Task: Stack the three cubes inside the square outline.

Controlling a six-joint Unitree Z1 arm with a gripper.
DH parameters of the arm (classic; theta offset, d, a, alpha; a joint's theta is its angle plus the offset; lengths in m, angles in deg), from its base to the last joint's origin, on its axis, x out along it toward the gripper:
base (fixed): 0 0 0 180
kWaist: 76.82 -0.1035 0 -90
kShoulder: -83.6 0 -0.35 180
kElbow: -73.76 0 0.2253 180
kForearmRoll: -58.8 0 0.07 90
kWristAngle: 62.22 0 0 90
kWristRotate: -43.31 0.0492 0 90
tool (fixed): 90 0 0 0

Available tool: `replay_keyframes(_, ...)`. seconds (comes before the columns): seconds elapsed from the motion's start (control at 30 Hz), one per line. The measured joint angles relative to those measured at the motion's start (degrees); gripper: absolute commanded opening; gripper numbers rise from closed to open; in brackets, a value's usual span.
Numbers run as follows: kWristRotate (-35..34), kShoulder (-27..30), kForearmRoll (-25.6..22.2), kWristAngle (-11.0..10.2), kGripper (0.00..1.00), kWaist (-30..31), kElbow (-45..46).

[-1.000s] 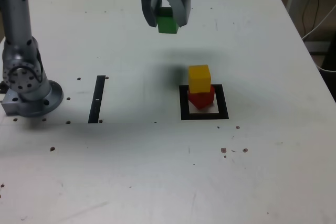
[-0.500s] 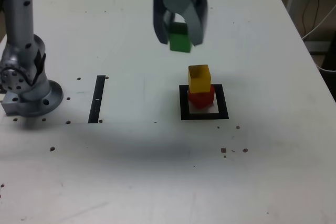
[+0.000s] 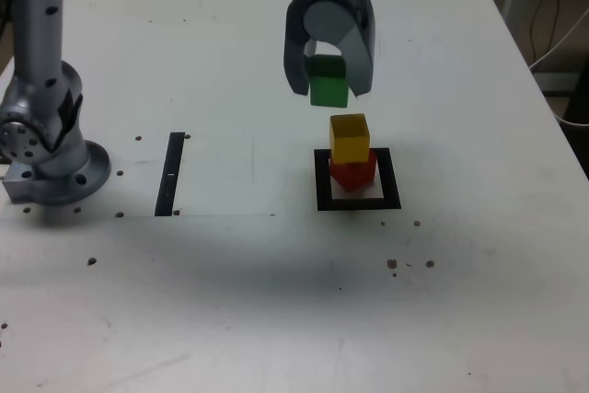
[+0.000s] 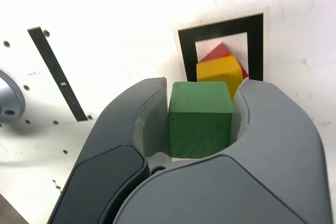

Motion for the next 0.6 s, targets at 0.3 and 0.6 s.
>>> replay_keyframes(0.3, -1.8, -1.5, 2.2, 1.7, 0.16, 0.8, 0.0)
replay_keyframes(0.6, -1.8, -1.9, 3.1, 1.9, 0.2, 0.8, 0.0)
